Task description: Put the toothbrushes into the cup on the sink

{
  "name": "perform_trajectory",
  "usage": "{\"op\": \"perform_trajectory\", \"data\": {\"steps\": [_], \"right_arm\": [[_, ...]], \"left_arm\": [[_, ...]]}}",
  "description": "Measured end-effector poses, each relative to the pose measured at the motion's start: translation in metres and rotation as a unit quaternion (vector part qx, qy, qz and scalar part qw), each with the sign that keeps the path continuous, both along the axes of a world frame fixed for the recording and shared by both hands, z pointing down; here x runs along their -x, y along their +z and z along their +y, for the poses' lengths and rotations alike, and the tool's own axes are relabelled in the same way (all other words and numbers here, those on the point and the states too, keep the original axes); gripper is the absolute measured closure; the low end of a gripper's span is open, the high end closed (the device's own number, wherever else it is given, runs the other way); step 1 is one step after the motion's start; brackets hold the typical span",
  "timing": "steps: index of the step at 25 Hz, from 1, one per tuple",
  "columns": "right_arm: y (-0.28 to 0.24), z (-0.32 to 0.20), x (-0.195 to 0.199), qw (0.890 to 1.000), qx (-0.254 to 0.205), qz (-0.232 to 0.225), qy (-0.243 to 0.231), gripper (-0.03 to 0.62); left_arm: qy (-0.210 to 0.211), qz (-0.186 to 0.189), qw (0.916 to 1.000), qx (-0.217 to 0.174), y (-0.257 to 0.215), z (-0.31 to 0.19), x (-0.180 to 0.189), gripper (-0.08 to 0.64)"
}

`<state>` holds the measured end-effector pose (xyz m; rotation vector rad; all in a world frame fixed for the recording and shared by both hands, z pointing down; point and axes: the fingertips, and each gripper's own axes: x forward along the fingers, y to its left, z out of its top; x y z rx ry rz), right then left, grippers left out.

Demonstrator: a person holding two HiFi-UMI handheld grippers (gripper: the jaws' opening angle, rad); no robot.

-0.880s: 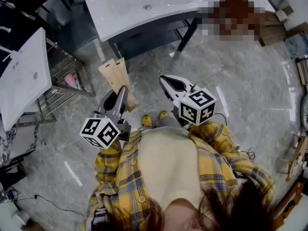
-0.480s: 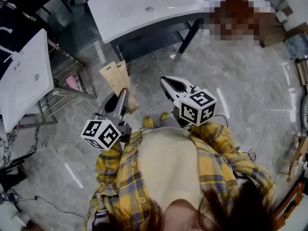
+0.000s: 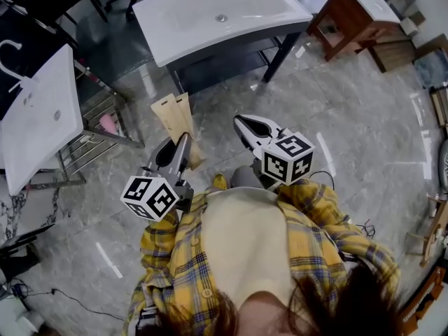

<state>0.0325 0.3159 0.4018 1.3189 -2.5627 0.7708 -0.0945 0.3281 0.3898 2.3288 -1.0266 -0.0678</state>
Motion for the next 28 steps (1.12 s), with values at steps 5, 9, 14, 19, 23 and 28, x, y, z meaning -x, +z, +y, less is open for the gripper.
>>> {"op": "perform_trajectory", "data": {"steps": [5,9,14,19,23,28], "right_arm": [[0.003,-0.002,0.018,1.0,-0.003,0.001,-0.004,0.578],[0.001,-0.005,0.025,1.0,-0.003,0.002,-0.006,0.578],[0.003,-0.011,0.03,1.0,0.004,0.005,-0.013,0.577],[0.007,-0.022,0.032,1.0,0.007,0.005,-0.02,0.578],[0.013,-0.043,0.021,1.0,0.012,0.001,-0.017,0.577],[0.014,-0.082,0.014,0.999,0.016,-0.007,-0.035,0.577]], "left_arm": [[0.0,-0.002,1.0,-0.002,0.004,0.001,0.018,0.526],[0.0,0.001,1.0,0.002,0.006,0.003,0.022,0.526],[0.004,0.0,1.0,0.009,0.011,-0.004,0.023,0.526],[0.013,-0.007,0.9998,0.013,0.015,-0.02,0.017,0.526],[0.012,-0.011,0.9998,0.012,0.015,-0.042,0.009,0.526],[0.009,-0.012,0.9998,0.013,0.015,-0.081,-0.001,0.526]]}}
